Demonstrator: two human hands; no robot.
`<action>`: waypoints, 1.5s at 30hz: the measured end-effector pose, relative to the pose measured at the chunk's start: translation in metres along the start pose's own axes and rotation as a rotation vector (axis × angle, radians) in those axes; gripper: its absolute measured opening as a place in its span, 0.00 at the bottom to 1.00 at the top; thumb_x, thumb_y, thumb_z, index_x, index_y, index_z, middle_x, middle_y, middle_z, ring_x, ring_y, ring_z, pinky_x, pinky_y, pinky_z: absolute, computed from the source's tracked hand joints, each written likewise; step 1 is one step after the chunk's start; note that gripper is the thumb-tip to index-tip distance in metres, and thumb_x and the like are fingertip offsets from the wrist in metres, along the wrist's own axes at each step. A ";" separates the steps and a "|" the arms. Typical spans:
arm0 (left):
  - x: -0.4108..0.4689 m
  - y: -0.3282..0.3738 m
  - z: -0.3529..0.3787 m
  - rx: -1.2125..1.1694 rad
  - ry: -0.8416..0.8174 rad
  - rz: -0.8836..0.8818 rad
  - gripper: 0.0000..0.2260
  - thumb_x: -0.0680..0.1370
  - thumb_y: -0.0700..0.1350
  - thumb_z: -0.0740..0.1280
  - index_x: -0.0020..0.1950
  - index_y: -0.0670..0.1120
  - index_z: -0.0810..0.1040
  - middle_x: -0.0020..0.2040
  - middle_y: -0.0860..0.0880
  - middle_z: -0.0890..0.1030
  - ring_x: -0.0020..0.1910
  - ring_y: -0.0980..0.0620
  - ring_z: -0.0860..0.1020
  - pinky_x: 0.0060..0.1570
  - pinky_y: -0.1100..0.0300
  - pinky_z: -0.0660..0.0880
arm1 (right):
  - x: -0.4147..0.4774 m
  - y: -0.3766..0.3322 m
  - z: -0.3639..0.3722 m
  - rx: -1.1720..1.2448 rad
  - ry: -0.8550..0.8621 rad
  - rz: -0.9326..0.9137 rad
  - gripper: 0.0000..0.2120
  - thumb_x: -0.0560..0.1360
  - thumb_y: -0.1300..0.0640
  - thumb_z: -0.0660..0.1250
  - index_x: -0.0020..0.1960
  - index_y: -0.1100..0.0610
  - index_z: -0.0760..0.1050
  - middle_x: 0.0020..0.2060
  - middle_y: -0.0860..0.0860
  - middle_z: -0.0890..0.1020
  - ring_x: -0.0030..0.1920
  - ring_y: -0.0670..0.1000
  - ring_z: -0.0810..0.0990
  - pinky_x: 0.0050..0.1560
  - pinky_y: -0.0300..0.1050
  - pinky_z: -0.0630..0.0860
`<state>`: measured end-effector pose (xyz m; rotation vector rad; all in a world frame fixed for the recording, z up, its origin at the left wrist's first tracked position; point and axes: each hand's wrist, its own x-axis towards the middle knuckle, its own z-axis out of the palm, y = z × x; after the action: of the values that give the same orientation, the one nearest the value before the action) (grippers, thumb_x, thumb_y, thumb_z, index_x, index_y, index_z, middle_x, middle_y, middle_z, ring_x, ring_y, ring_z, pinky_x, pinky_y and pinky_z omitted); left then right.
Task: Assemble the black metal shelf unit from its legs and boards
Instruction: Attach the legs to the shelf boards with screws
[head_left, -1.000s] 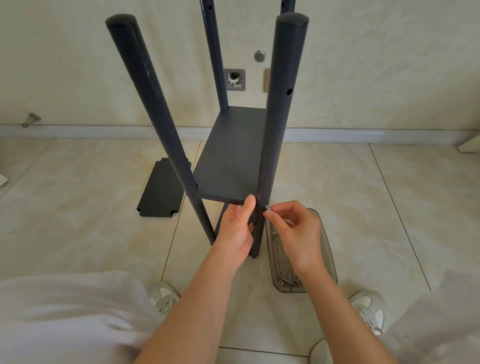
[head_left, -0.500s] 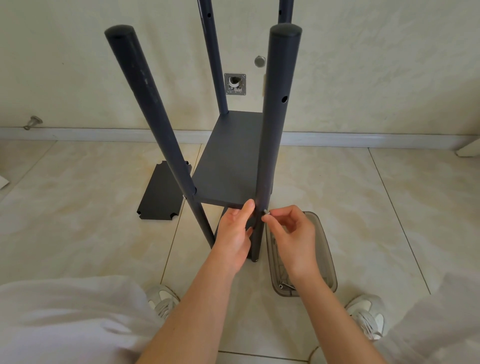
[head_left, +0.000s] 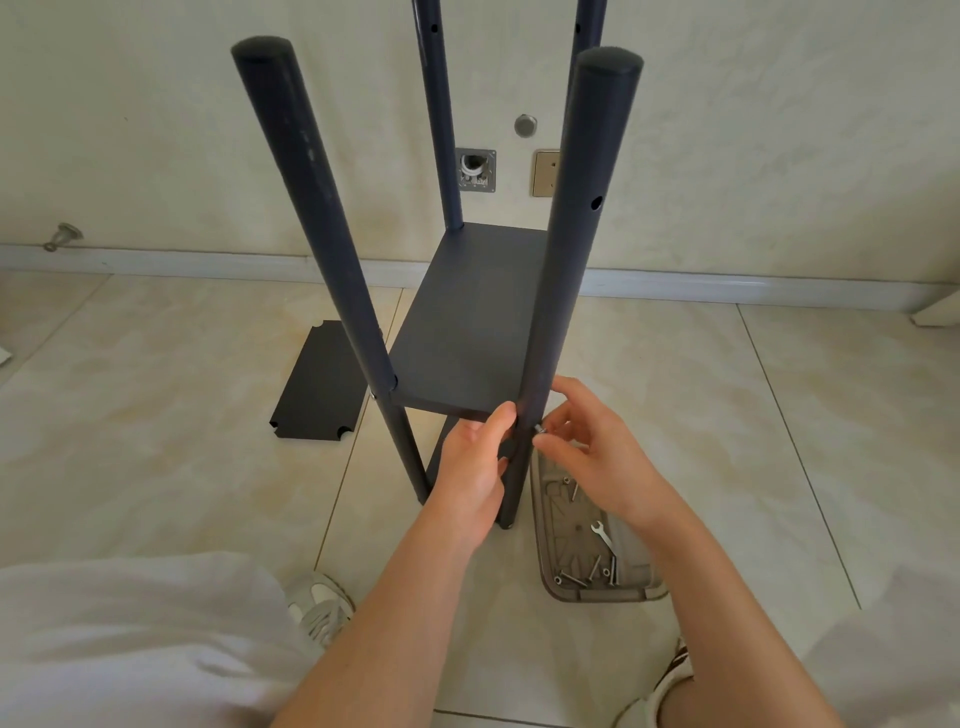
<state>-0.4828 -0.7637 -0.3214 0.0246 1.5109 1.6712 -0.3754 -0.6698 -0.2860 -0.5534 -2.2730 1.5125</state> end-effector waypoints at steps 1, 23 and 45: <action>0.000 0.000 0.000 0.003 -0.001 -0.001 0.12 0.82 0.53 0.66 0.58 0.46 0.77 0.57 0.49 0.83 0.63 0.51 0.77 0.65 0.54 0.69 | 0.001 0.001 -0.002 0.006 -0.011 -0.002 0.27 0.77 0.64 0.67 0.64 0.36 0.68 0.39 0.47 0.77 0.40 0.46 0.78 0.43 0.35 0.74; -0.004 -0.002 -0.008 0.164 -0.025 0.054 0.11 0.82 0.58 0.63 0.49 0.51 0.77 0.35 0.66 0.82 0.37 0.72 0.79 0.36 0.68 0.67 | 0.040 -0.014 -0.037 -0.455 -0.308 -0.139 0.16 0.72 0.55 0.76 0.55 0.52 0.74 0.39 0.49 0.75 0.39 0.50 0.74 0.43 0.44 0.77; -0.021 0.009 -0.001 0.110 -0.077 0.048 0.10 0.82 0.58 0.61 0.51 0.54 0.78 0.46 0.60 0.86 0.46 0.64 0.83 0.41 0.64 0.68 | 0.046 -0.005 -0.040 -0.425 -0.301 -0.258 0.09 0.68 0.40 0.69 0.46 0.34 0.71 0.39 0.37 0.78 0.45 0.43 0.77 0.42 0.27 0.76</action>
<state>-0.4750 -0.7758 -0.3037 0.1836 1.5527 1.6044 -0.3963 -0.6170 -0.2636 -0.1293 -2.7934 1.0492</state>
